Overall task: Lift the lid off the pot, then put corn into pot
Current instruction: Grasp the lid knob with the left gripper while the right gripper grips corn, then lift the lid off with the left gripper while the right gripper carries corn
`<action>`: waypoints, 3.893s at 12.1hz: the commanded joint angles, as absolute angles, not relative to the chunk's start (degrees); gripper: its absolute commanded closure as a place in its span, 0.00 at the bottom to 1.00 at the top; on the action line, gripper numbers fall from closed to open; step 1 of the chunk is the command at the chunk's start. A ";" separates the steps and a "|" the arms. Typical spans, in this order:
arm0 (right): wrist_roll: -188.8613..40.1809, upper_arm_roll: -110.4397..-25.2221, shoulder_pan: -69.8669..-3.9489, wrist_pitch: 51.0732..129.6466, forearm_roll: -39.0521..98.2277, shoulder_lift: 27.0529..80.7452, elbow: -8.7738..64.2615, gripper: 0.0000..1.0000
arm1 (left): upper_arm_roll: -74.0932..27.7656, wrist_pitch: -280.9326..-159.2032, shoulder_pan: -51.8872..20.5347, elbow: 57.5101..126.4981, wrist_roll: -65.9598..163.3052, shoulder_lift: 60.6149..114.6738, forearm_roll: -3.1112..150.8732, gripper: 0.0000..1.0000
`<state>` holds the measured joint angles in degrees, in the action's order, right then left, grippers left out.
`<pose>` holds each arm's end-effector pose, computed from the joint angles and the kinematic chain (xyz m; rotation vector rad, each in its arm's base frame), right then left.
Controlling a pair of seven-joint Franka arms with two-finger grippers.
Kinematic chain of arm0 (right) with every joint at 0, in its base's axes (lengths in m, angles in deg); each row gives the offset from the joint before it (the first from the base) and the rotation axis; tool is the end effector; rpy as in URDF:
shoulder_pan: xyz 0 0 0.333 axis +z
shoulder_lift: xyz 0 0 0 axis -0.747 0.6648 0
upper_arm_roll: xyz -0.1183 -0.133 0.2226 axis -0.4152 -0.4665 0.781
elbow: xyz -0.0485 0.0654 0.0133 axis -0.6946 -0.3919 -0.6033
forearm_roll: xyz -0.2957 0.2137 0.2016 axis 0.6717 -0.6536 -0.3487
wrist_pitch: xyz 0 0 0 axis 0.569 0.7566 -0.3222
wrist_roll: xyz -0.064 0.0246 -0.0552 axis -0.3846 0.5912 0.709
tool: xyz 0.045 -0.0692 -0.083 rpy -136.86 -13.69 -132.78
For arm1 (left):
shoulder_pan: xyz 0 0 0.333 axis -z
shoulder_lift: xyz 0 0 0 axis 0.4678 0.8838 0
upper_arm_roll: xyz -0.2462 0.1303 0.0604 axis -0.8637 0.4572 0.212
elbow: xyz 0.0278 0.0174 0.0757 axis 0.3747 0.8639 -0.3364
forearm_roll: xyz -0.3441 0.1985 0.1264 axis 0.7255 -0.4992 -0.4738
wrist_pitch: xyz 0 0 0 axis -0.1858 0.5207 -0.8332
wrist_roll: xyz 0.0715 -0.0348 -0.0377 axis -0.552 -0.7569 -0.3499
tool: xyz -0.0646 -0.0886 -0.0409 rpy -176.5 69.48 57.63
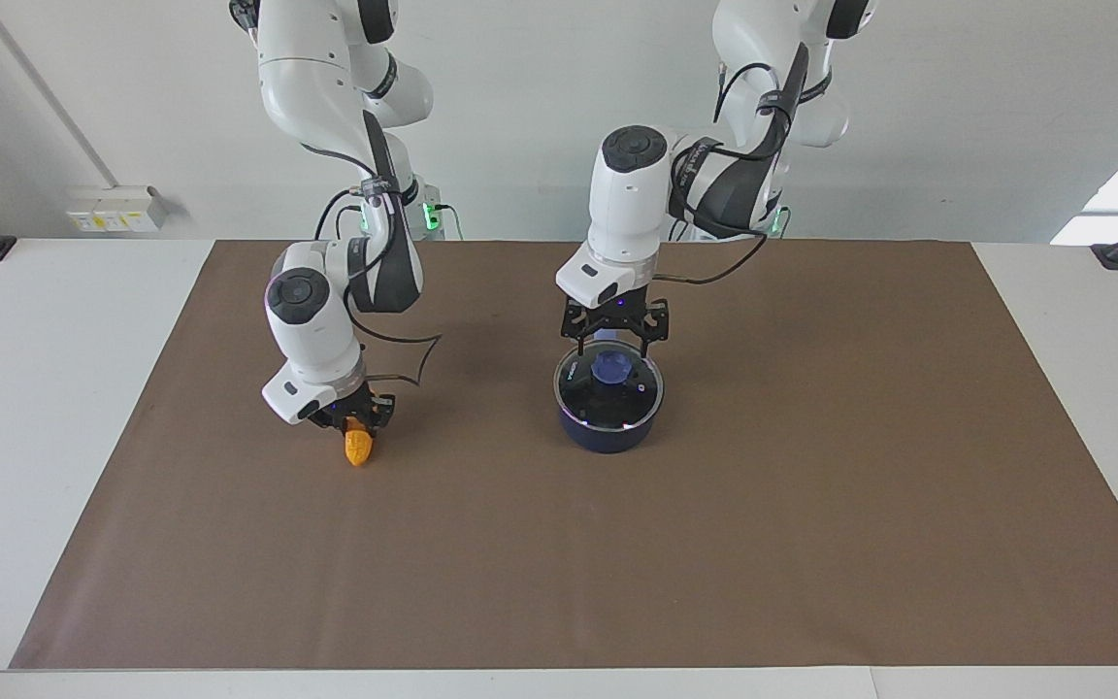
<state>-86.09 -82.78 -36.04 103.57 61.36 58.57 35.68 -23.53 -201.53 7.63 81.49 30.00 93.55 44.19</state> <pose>0.6204 0.0497 0.2484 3.0787 0.0562 -0.0127 0.5189 -0.4102 0.3826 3.1196 -0.1816 0.1664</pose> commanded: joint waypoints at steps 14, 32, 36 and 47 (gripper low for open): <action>-85.33 -82.41 -36.38 89.04 60.18 54.64 27.70 1.00 | -23.30 -206.93 6.91 83.79 31.24 95.25 40.39 0.67; -94.63 -81.80 -29.27 84.91 60.09 47.97 28.40 1.00 | -22.95 -196.03 -2.47 85.37 41.51 85.76 41.10 0.82; -104.02 -81.18 -20.06 86.40 58.78 47.43 27.80 1.00 | -23.04 -200.84 -11.17 89.49 52.23 85.06 45.22 0.83; -121.01 -78.90 -10.19 92.29 48.49 66.50 9.17 1.00 | -22.95 -213.25 -32.72 99.78 85.91 86.89 54.81 0.81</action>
<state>-119.09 -79.65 -9.64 93.19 49.99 62.55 14.44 -22.31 -210.65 -31.68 98.08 84.23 86.94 53.47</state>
